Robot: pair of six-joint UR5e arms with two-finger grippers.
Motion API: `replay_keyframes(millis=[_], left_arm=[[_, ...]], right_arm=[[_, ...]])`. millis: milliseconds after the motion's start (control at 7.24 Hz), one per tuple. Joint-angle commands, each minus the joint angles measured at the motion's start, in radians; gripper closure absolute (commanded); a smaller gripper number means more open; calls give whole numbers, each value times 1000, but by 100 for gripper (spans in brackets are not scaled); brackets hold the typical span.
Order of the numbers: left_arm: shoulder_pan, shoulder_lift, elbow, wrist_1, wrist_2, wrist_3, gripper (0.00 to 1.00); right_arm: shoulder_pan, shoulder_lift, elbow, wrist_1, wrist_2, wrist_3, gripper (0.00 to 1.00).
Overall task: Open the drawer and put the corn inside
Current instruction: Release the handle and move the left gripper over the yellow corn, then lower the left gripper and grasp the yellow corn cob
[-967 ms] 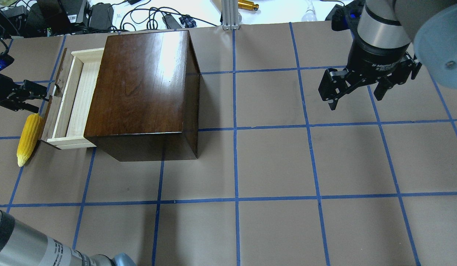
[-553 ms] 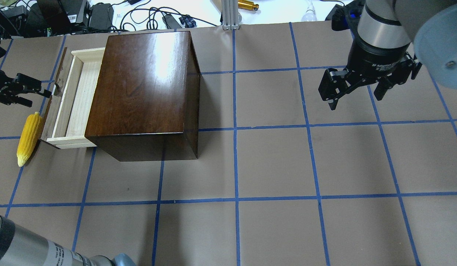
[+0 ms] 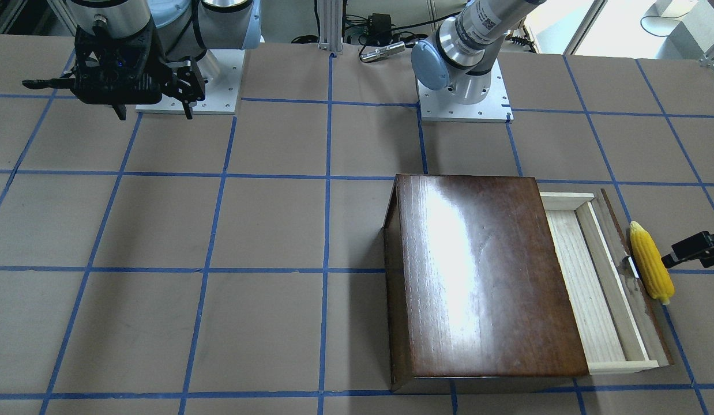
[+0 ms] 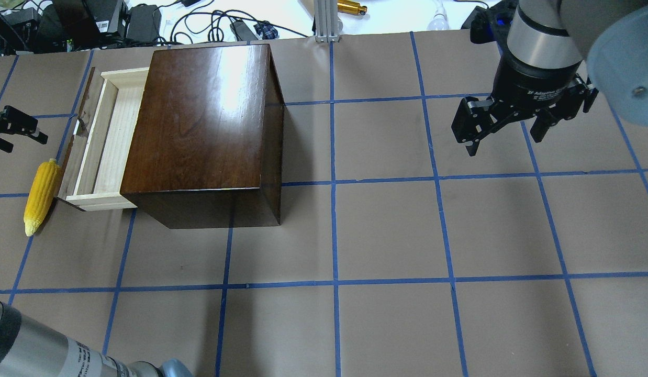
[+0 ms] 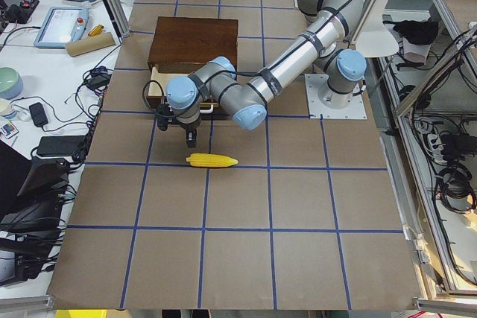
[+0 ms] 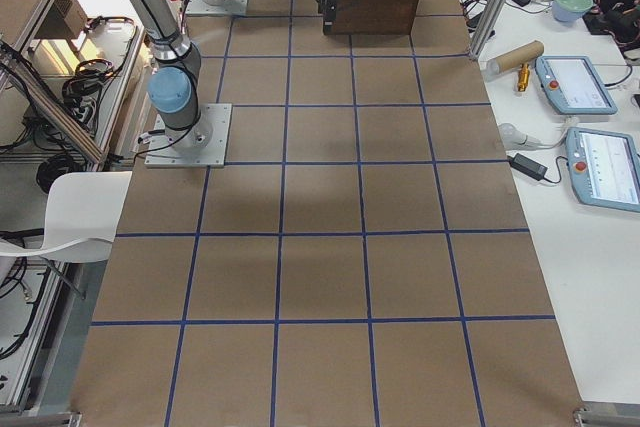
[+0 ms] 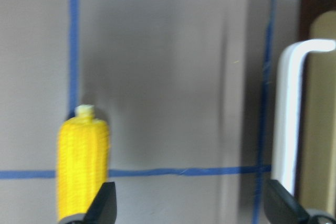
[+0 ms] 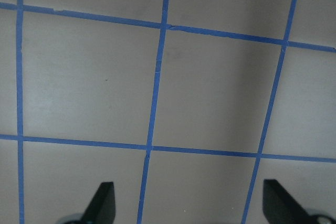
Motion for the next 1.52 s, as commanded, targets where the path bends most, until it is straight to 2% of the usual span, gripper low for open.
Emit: replay_keyframes(millis=[0,138,415,553,691,1382], left_arm=[[2,-43,-35,102,118,21,0],[2,-52,-66,160,120,26,0],[2,-83,-111,189,124,35,0],[2,-113,-112,195,134,69,0],[2,-141,-109,223,203,75,0],[2,-175,-111,228,205,74,0]], right_arm=[[0,0,0,0,0,0,0],[0,1,0,0,0,0,0],[0,1,0,0,0,0,0],[0,0,0,0,0,0,0],[0,1,0,0,0,0,0],[0,1,0,0,0,-1,0]])
